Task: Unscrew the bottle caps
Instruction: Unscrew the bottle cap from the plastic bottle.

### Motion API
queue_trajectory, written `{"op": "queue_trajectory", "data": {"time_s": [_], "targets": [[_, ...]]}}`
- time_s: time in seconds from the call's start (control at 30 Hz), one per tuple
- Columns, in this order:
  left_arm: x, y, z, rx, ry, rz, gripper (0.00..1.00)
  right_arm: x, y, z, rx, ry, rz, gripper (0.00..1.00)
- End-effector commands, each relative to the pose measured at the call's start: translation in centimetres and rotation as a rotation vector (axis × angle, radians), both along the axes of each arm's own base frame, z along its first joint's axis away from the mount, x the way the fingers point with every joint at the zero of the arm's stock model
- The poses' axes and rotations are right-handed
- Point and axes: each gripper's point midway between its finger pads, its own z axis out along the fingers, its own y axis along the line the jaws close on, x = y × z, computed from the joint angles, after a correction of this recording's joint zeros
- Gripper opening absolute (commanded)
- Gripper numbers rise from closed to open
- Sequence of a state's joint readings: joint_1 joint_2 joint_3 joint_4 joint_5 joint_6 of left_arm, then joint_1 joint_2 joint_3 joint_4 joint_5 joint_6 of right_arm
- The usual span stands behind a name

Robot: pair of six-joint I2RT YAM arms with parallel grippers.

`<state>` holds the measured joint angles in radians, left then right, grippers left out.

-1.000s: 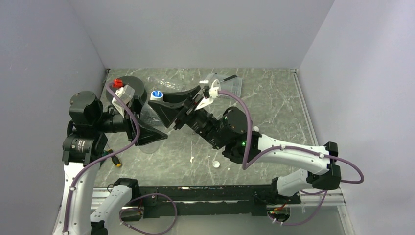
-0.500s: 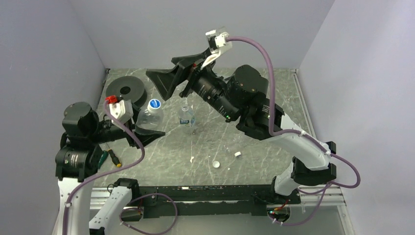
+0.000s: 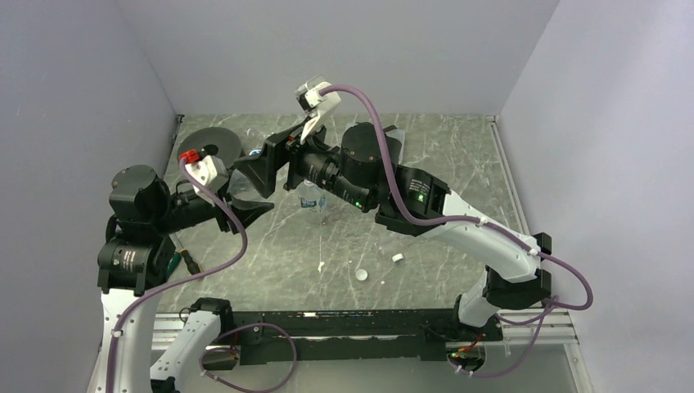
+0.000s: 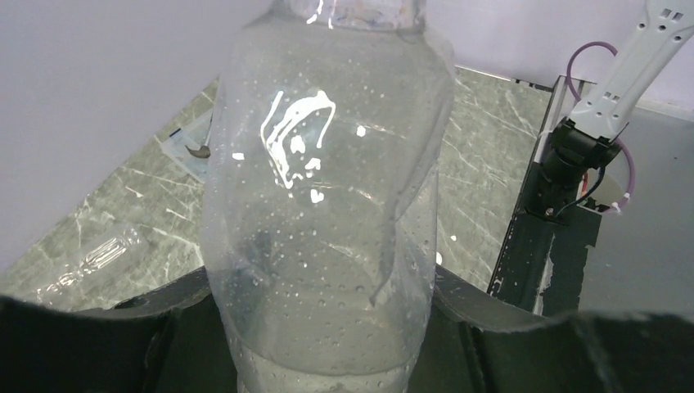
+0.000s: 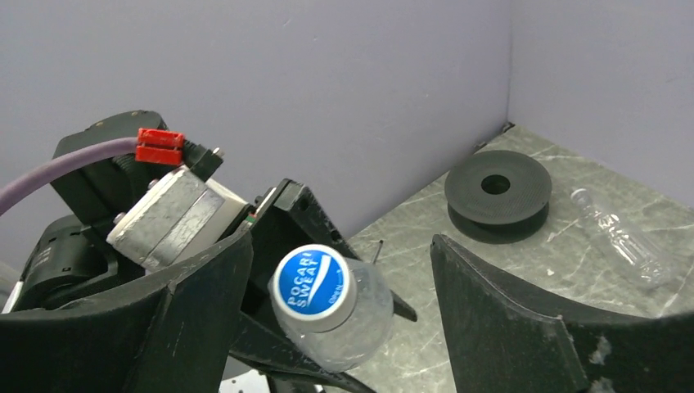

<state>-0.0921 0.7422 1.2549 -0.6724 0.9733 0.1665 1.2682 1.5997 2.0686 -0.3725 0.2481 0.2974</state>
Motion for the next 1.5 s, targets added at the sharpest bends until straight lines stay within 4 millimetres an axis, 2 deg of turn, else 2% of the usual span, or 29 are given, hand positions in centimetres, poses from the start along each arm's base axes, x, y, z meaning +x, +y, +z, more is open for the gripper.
{"op": "queue_trajectory", "data": {"time_s": [0.0, 0.2, 0.5, 0.57, 0.7, 0.83, 0.93, 1.03, 1.23, 1.33, 1.43, 1.47], "targets": [[0.9, 0.2, 0.8, -0.016, -0.027, 0.031, 0.01, -0.6, 0.3, 1.9, 0.070, -0.021, 0.031, 0.80], [1.0, 0.1, 0.9, -0.025, -0.009, 0.028, 0.00, 0.0, 1.7, 1.1, 0.073, -0.021, 0.025, 0.60], [0.6, -0.1, 0.9, -0.039, 0.009, 0.013, 0.00, 0.5, 1.4, 1.7, 0.115, -0.047, -0.005, 0.07], [0.5, -0.3, 0.9, -0.050, 0.019, 0.005, 0.00, 0.4, 1.2, 2.0, 0.122, -0.062, -0.006, 0.00], [-0.3, -0.9, 1.3, -0.086, 0.052, -0.053, 0.00, 0.1, 0.2, 3.4, 0.151, -0.129, 0.016, 0.00], [-2.8, -2.1, 2.5, -0.151, 0.129, -0.198, 0.00, -1.2, -0.9, 4.4, 0.198, -0.195, 0.148, 0.00], [-4.8, -2.6, 3.4, -0.169, 0.183, -0.312, 0.00, -4.0, -1.6, 5.0, 0.249, -0.275, 0.365, 0.00], [-6.3, -2.9, 4.1, -0.186, 0.233, -0.406, 0.00, -6.3, -3.4, 5.3, 0.297, -0.349, 0.540, 0.00], [-7.4, -2.9, 4.2, -0.194, 0.276, -0.468, 0.00, -10.1, -4.9, 4.5, 0.247, -0.444, 0.815, 0.00], [-7.4, -2.9, 4.2, -0.191, 0.271, -0.466, 0.00, -10.6, -5.2, 4.1, 0.235, -0.464, 0.843, 0.00], [-7.2, -2.9, 4.2, -0.191, 0.261, -0.458, 0.00, -10.2, -5.1, 3.9, 0.226, -0.461, 0.828, 0.00], [-7.1, -2.9, 4.1, -0.190, 0.261, -0.454, 0.00, -9.8, -4.9, 3.9, 0.223, -0.454, 0.807, 0.05]]}}
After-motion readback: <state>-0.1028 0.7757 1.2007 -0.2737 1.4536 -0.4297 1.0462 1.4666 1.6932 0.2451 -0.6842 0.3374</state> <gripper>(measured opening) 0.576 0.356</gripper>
